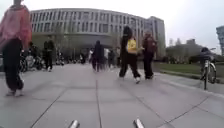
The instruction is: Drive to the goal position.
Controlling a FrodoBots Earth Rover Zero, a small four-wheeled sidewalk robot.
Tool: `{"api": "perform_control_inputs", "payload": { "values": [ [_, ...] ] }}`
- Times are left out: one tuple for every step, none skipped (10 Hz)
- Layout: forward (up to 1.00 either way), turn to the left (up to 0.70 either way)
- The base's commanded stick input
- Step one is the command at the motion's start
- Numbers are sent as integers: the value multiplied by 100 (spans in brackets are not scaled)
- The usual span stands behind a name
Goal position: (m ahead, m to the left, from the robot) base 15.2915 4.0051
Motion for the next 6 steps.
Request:
{"api": "perform_control_inputs", "payload": {
  "values": [
    [85, 0],
    [85, 0],
    [85, 0],
    [85, 0],
    [85, 0],
    [85, 0]
  ]
}}
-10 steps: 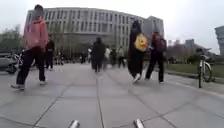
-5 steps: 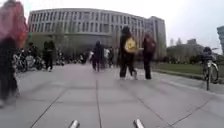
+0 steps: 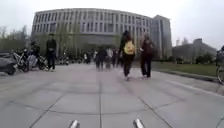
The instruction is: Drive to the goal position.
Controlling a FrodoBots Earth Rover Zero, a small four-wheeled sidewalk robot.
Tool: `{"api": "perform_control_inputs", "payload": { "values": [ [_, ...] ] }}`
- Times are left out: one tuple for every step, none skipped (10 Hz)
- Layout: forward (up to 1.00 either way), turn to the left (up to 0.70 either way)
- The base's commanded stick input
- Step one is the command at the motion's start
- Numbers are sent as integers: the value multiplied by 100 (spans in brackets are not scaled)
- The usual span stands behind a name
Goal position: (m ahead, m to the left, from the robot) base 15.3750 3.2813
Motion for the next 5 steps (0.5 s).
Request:
{"api": "perform_control_inputs", "payload": {
  "values": [
    [85, 1],
    [85, 5],
    [85, 9],
    [85, 13],
    [85, 17]
  ]
}}
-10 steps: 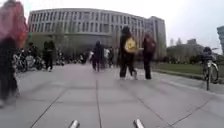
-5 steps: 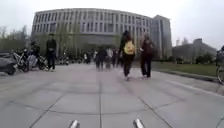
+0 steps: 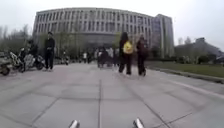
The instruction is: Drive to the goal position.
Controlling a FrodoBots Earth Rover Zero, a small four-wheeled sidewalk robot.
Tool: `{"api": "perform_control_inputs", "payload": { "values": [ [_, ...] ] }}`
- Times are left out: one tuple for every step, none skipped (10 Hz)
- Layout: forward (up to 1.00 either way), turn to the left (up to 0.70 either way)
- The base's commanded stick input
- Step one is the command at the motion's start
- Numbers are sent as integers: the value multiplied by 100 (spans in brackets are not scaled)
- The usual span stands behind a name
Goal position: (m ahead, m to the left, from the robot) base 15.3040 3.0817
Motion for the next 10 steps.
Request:
{"api": "perform_control_inputs", "payload": {
  "values": [
    [85, 21],
    [85, 25],
    [85, 29],
    [85, 33],
    [85, 34],
    [85, 23],
    [85, 10],
    [85, 0],
    [85, 0],
    [85, 0]
  ]
}}
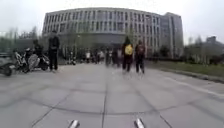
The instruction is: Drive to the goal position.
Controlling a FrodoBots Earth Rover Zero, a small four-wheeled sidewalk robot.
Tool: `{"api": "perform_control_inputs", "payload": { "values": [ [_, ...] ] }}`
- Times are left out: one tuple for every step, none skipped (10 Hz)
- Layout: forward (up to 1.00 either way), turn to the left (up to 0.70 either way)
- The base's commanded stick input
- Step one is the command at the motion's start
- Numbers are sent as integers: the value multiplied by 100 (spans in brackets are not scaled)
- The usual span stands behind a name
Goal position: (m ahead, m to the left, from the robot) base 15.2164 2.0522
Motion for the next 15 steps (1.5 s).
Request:
{"api": "perform_control_inputs", "payload": {
  "values": [
    [85, 0],
    [85, 0],
    [85, 0],
    [85, 0],
    [85, 0],
    [85, 0],
    [85, 0],
    [85, 0],
    [85, 0],
    [85, 0],
    [85, 0],
    [85, 8],
    [85, 17],
    [85, 26],
    [85, 34]
  ]
}}
